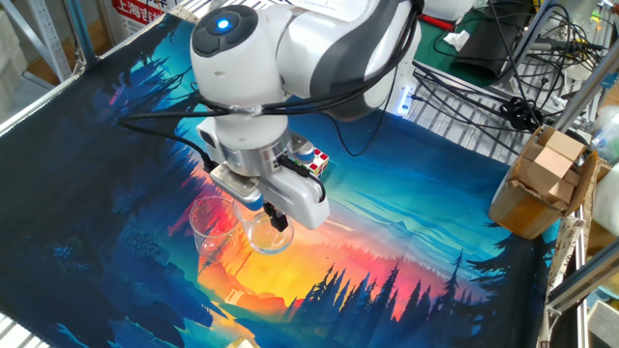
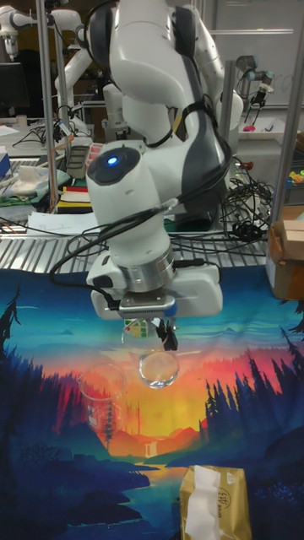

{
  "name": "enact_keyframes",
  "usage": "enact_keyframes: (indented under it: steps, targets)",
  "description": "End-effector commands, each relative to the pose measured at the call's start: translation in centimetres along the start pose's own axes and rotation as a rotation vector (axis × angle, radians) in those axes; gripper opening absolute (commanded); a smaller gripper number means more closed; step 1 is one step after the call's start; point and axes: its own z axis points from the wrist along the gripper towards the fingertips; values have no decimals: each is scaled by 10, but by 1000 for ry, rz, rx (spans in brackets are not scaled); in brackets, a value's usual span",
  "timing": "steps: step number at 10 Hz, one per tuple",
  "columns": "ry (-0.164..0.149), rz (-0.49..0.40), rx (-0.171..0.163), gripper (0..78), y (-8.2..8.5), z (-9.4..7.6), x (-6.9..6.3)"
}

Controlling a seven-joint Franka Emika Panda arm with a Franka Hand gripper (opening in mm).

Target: Pour the water from one cup into another empty cup

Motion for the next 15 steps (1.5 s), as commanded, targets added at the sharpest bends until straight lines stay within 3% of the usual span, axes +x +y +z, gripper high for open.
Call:
enact_keyframes:
  steps: [1, 5, 15]
  targets:
    - [9, -4, -54, 12, -3, 0, -8]
    - [20, -4, -70, 12, -5, 0, -10]
    - [60, 10, -160, 12, -17, -4, -20]
